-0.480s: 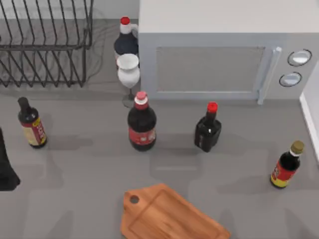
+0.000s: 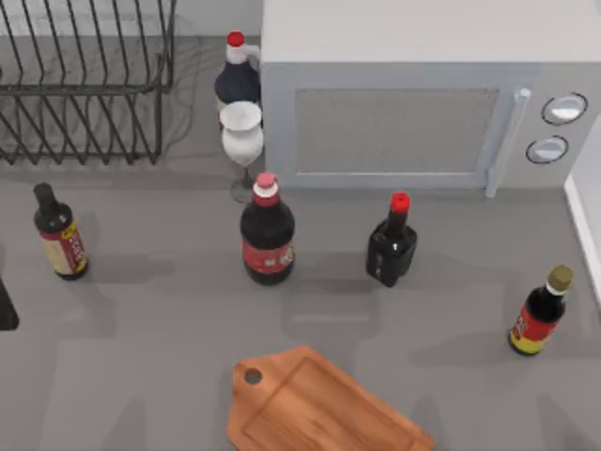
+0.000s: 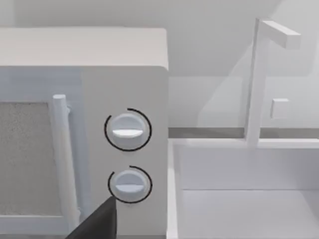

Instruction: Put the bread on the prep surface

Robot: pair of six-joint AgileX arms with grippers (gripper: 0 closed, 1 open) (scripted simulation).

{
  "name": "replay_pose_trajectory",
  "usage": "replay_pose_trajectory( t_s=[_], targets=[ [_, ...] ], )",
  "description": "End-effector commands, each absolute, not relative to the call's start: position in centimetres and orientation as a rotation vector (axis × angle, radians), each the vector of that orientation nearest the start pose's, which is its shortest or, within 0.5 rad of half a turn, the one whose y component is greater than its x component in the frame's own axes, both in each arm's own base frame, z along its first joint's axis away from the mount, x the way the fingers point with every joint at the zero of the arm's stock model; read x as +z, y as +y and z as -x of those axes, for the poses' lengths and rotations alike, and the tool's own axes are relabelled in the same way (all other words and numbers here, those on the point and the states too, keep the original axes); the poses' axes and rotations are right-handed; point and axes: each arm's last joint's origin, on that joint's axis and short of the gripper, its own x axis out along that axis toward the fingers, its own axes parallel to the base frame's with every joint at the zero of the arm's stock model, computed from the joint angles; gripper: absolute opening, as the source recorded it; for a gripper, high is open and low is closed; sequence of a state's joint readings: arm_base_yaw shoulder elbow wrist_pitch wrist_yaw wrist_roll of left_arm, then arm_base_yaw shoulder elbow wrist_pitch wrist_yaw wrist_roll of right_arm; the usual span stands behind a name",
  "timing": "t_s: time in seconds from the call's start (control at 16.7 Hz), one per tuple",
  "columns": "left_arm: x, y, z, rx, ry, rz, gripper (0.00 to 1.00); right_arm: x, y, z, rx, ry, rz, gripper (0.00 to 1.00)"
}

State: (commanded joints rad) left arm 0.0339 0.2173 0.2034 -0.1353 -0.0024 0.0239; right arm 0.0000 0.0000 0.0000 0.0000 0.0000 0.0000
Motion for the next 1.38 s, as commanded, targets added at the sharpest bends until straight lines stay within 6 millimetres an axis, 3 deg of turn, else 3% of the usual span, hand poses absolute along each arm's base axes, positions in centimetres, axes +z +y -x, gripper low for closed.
replay_pose_trajectory(
  t_s=[0.24,0.48,0.72,0.96,1.2,1.38],
  targets=[
    [23.8,1.0,-14.3,0.063,0.42,-0.038,1.0,16.0,-0.1,-10.6,0.0,0.0,0.0,1.0],
    [25.2,2.6,-20.8,0.078,0.795,-0.038,1.0,16.0,-0.1,-10.6,0.0,0.0,0.0,1.0],
    [23.6,4.7,-27.7,0.075,1.139,-0.019,1.0,16.0,-0.1,-10.6,0.0,0.0,0.0,1.0],
    [21.0,7.1,-33.2,0.064,1.377,0.009,1.0,16.0,-0.1,-10.6,0.0,0.0,0.0,1.0],
    [18.1,8.9,-36.7,0.051,1.528,0.037,1.0,16.0,-0.1,-10.6,0.0,0.0,0.0,1.0],
    [17.2,9.5,-37.7,0.046,1.567,0.045,1.0,16.0,-0.1,-10.6,0.0,0.0,0.0,1.0]
  ],
)
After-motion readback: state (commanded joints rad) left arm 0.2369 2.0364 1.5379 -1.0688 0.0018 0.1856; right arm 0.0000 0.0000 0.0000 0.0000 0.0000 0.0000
